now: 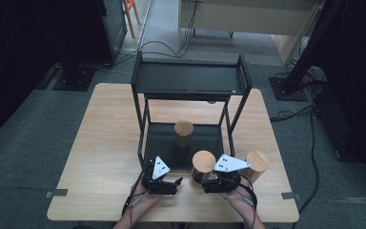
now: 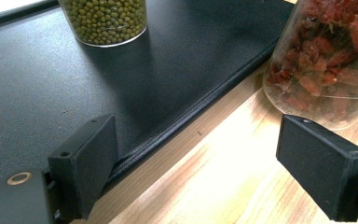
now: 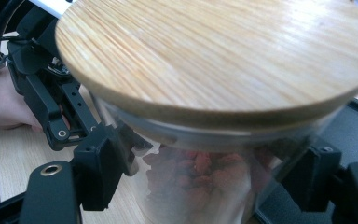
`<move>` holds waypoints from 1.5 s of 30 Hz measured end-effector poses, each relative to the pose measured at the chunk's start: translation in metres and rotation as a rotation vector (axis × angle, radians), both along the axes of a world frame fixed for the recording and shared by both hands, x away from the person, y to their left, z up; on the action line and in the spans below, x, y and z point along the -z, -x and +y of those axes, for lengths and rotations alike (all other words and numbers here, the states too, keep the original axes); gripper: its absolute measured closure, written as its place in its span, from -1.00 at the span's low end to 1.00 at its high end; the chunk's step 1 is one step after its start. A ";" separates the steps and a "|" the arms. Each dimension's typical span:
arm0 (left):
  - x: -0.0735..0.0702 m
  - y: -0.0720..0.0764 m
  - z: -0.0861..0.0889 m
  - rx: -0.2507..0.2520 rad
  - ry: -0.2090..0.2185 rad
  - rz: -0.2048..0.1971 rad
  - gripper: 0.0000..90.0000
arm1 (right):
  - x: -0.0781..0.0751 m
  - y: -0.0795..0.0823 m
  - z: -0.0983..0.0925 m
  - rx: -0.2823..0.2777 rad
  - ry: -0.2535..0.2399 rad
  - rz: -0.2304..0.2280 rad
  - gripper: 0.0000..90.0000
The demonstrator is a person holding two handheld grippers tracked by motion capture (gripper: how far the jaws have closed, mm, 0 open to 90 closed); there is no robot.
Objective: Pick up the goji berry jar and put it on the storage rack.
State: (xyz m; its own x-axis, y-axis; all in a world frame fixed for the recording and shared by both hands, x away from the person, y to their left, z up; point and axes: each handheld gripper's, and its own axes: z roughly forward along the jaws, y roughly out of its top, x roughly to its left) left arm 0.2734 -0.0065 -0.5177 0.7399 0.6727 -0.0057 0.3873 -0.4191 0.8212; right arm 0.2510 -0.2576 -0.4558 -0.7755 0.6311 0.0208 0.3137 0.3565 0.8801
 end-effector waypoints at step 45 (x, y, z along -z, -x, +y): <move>0.000 0.001 -0.002 0.000 -0.025 -0.011 -0.71 | -0.017 -0.010 0.013 -0.010 -0.001 -0.006 -0.45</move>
State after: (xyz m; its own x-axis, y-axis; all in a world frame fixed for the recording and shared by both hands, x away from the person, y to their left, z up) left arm 0.2723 -0.0090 -0.5179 0.7397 0.6727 0.0192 0.3787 -0.4397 0.8144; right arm 0.2610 -0.2443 -0.4387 -0.7819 0.6231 0.0168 0.3046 0.3585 0.8825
